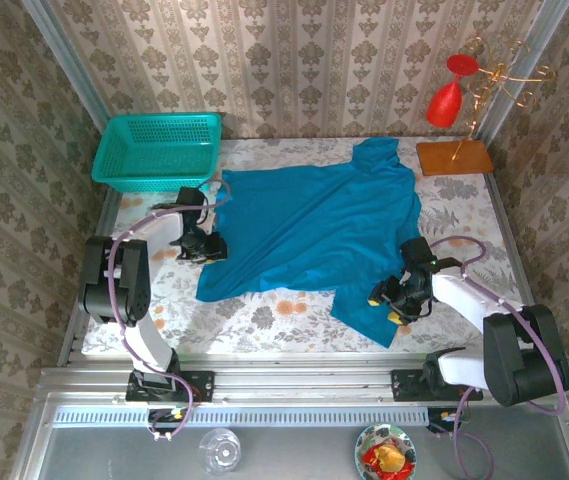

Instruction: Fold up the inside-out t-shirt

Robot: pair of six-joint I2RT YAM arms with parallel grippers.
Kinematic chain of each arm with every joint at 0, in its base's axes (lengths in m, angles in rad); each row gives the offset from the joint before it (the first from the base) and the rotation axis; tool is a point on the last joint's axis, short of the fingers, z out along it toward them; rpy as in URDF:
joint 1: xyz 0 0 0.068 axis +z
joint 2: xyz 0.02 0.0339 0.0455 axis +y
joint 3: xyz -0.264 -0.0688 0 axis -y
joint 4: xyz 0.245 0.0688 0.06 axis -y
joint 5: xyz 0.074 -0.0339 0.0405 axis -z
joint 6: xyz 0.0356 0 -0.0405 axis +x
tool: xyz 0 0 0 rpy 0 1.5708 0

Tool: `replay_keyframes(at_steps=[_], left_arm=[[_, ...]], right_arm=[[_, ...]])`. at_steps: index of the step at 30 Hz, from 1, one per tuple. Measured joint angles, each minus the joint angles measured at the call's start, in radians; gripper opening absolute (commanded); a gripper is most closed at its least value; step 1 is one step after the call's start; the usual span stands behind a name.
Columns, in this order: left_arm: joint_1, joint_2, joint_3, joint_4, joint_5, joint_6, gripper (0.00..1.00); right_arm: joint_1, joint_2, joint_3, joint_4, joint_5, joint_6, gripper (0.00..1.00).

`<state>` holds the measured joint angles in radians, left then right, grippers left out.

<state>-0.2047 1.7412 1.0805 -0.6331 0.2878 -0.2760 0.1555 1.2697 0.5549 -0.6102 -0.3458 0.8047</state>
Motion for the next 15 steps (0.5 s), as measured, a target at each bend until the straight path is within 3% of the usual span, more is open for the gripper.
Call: replay_keyframes(at_steps=[2, 5, 8, 15], left_arm=[[-0.004, 0.000, 0.000, 0.000, 0.001, 0.002, 0.22], [-0.004, 0.000, 0.000, 0.000, -0.005, -0.002, 0.09], [-0.004, 0.000, 0.001, 0.000, -0.028, 0.002, 0.02], [0.013, 0.000, 0.034, -0.011, -0.087, 0.004, 0.00]], right_arm=[[0.000, 0.000, 0.000, 0.000, 0.000, 0.003, 0.59], [0.000, 0.000, 0.000, 0.000, 0.002, 0.008, 0.59], [0.003, 0.000, 0.005, -0.010, 0.021, 0.018, 0.60], [0.003, -0.043, 0.016, -0.110, 0.174, 0.080, 0.62]])
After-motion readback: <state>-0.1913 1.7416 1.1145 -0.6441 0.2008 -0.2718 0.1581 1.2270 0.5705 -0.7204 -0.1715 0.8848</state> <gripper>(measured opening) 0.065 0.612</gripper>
